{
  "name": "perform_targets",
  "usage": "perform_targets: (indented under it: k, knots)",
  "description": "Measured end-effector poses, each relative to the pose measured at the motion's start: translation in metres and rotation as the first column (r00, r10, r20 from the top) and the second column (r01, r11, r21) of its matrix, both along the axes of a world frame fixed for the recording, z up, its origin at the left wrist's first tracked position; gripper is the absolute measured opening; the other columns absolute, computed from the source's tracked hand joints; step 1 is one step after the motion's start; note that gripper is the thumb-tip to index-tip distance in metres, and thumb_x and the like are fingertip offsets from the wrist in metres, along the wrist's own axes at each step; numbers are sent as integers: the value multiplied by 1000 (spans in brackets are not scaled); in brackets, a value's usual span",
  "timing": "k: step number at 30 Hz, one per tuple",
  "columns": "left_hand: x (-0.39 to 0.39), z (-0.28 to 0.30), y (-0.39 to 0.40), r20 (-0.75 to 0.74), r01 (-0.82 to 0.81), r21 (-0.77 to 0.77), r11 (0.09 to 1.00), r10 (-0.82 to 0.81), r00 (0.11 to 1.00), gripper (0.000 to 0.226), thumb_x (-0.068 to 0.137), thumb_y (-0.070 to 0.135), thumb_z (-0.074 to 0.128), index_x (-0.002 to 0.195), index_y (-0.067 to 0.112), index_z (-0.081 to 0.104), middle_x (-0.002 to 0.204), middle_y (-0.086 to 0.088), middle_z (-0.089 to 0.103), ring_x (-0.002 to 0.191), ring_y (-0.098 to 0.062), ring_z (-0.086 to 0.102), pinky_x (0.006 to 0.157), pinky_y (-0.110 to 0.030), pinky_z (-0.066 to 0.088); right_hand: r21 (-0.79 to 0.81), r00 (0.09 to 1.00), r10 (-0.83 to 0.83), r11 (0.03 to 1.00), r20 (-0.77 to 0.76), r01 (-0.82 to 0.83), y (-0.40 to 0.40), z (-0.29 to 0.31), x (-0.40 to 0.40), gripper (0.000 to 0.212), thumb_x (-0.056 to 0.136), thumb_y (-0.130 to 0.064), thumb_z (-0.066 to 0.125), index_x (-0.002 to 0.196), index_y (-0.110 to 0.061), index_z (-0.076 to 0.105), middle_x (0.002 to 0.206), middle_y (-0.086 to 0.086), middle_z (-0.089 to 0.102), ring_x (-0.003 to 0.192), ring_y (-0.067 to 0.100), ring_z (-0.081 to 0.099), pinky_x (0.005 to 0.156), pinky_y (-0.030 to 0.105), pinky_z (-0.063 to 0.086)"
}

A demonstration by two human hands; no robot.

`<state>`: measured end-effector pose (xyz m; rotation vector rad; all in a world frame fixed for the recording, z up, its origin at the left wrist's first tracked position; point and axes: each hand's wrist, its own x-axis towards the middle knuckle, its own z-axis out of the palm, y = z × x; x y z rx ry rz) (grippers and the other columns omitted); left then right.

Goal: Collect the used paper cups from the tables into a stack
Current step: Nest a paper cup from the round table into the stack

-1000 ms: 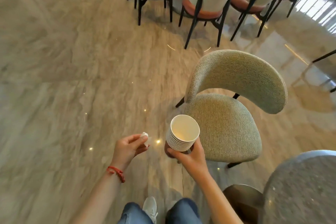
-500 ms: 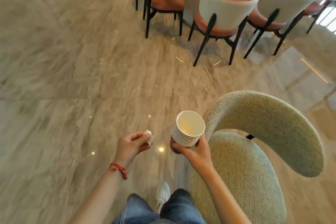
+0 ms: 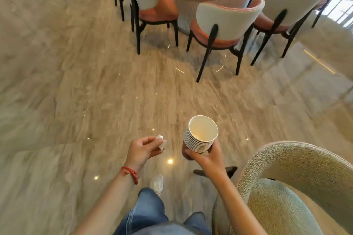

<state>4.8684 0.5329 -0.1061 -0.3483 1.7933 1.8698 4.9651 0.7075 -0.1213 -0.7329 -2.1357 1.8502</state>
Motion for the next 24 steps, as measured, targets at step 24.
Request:
perform_targets:
  k: [24]
  knots:
    - [-254,13,385,-35,590,33,807,-589,808,13,76,8,71,86,1,70,72,-4,73,65,-14,68,60,-21,56,37,841,-541,841,9,540,290,8,-173,63,58,-18,89,103,-39,50,92,-28,66,90,-15,58,68,2,43]
